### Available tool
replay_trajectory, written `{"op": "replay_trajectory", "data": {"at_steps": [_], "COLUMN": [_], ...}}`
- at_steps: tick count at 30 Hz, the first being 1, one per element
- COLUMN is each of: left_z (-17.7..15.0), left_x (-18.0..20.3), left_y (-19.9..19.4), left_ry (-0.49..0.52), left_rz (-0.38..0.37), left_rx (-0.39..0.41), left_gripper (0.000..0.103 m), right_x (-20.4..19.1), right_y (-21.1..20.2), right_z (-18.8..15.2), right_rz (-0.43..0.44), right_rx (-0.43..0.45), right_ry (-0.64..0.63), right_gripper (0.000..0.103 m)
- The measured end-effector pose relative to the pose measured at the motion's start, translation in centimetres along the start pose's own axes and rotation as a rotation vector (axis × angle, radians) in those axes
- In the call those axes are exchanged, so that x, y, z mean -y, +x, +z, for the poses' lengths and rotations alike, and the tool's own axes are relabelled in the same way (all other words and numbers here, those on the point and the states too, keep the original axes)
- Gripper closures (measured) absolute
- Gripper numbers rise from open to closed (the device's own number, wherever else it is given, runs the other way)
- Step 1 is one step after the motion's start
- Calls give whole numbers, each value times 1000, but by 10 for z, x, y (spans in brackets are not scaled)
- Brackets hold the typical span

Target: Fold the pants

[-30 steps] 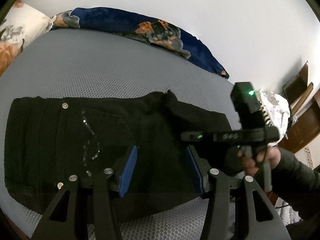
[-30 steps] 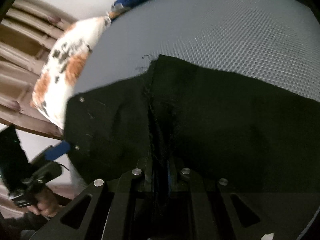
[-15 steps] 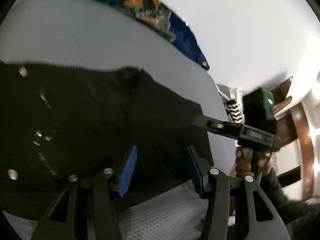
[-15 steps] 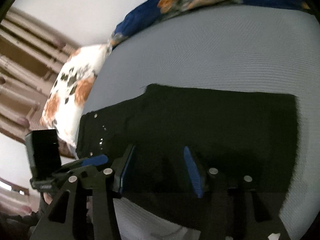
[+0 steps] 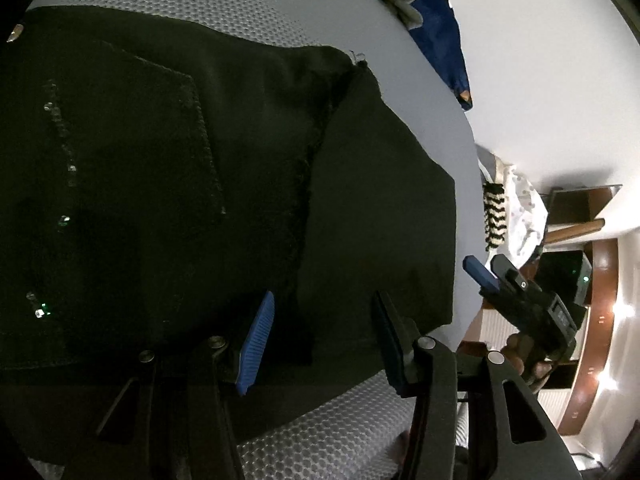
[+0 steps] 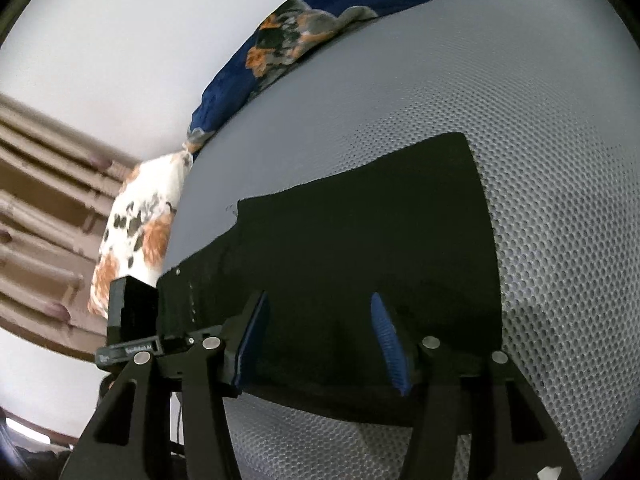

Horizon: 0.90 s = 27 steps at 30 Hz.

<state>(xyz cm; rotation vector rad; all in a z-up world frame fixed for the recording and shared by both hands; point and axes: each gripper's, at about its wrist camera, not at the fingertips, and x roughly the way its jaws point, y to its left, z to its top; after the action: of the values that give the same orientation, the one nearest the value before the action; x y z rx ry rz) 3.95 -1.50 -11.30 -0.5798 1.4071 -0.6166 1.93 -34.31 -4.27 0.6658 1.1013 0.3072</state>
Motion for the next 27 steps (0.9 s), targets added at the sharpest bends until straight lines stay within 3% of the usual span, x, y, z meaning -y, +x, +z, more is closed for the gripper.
{"op": "replay_trajectory", "data": {"at_steps": [10, 13, 15, 20, 27], "left_z": [4, 4, 2, -3, -13], "left_x": [14, 19, 21, 36, 49], "left_y": [18, 24, 29, 28, -11], "left_ry": [4, 19, 7, 62, 148], "left_rz": [-42, -28, -43, 13, 6], "left_rx": [-2, -4, -17, 20, 89], "left_gripper": [57, 74, 91, 96, 97], "right_x": [9, 9, 9, 9, 2], "right_y": [10, 15, 17, 15, 12], "right_z": [-2, -3, -4, -4, -6], "right_rz": [45, 40, 33, 10, -52], "right_rx": [19, 10, 4, 4, -9], "right_ry": [46, 44, 38, 33, -28], "right_gripper": [50, 50, 50, 50, 50]}}
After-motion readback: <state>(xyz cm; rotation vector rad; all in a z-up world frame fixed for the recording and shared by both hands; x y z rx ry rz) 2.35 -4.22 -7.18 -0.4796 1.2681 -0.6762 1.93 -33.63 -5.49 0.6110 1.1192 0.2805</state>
